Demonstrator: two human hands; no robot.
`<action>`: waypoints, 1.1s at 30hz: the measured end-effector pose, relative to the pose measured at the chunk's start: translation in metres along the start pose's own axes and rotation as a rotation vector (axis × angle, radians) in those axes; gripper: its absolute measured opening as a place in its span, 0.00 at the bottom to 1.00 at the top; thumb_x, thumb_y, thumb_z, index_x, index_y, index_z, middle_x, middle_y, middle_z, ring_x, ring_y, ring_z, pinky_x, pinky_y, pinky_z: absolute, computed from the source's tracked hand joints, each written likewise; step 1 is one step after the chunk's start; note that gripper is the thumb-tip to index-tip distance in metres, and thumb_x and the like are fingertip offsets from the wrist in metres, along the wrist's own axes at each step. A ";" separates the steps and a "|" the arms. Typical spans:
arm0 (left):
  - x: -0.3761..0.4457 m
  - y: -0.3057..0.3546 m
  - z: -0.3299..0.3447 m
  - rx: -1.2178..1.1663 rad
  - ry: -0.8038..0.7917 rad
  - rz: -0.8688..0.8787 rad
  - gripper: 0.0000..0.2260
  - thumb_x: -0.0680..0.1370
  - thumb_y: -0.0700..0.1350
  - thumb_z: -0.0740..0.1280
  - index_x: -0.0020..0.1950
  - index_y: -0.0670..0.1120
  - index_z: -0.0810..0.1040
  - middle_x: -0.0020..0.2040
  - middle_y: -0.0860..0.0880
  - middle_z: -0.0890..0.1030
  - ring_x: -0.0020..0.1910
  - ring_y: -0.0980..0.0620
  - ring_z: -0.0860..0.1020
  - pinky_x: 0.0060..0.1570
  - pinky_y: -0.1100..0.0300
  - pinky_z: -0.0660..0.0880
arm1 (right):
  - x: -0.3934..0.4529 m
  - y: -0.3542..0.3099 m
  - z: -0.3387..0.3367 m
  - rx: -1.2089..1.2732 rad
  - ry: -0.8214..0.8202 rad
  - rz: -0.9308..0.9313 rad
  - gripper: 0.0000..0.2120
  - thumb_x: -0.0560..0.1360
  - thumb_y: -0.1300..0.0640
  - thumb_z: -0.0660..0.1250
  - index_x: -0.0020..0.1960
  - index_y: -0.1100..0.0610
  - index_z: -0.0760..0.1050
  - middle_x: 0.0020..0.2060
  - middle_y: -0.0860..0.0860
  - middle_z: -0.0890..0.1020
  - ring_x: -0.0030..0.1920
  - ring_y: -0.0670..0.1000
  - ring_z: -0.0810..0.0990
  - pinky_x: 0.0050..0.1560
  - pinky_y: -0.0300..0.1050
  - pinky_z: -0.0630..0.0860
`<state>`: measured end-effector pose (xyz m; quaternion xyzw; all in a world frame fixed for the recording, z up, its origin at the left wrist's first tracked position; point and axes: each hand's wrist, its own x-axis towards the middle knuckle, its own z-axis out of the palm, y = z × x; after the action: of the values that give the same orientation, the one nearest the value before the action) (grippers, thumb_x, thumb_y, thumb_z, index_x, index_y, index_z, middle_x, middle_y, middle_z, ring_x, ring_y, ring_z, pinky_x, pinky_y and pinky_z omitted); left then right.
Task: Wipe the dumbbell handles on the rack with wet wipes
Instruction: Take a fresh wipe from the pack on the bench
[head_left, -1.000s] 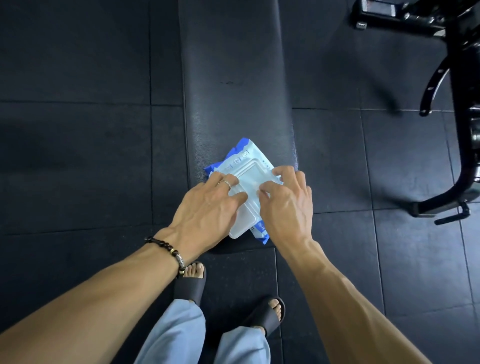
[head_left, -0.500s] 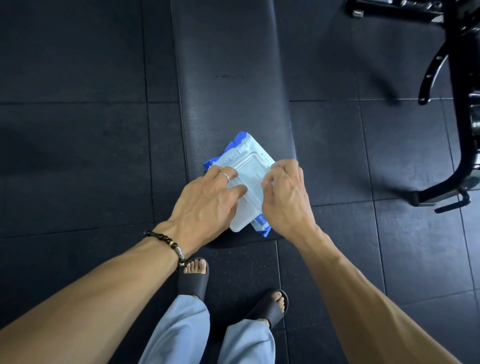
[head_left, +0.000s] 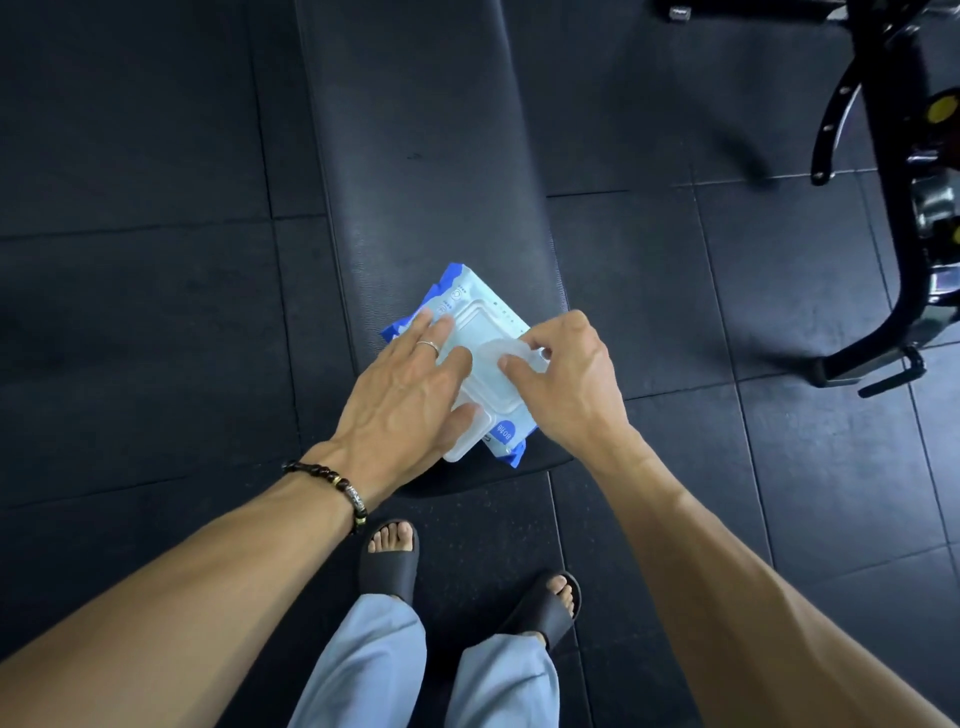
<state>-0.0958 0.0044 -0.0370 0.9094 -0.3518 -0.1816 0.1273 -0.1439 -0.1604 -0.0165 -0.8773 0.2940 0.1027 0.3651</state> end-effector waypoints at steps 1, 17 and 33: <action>0.001 0.003 -0.002 -0.025 -0.008 -0.025 0.19 0.74 0.52 0.74 0.56 0.40 0.77 0.73 0.36 0.70 0.76 0.39 0.64 0.66 0.47 0.70 | 0.000 0.000 0.001 0.009 0.017 -0.014 0.06 0.77 0.54 0.71 0.45 0.52 0.75 0.51 0.47 0.73 0.52 0.47 0.73 0.44 0.37 0.66; 0.021 0.025 -0.033 -0.009 -0.112 -0.174 0.24 0.73 0.58 0.71 0.61 0.46 0.70 0.62 0.50 0.73 0.58 0.48 0.74 0.49 0.59 0.68 | 0.009 -0.026 -0.058 0.241 0.075 0.007 0.04 0.82 0.56 0.61 0.50 0.56 0.71 0.39 0.47 0.76 0.39 0.50 0.76 0.40 0.45 0.75; 0.027 0.055 -0.084 -0.834 -0.304 -0.243 0.37 0.70 0.43 0.67 0.77 0.57 0.58 0.73 0.62 0.64 0.64 0.61 0.69 0.51 0.71 0.66 | -0.012 -0.050 -0.116 0.580 -0.182 0.124 0.10 0.81 0.55 0.67 0.50 0.64 0.78 0.43 0.57 0.78 0.42 0.55 0.76 0.44 0.52 0.74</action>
<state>-0.0753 -0.0450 0.0518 0.7780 -0.1542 -0.4528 0.4073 -0.1284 -0.2082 0.0998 -0.7040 0.3302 0.1148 0.6182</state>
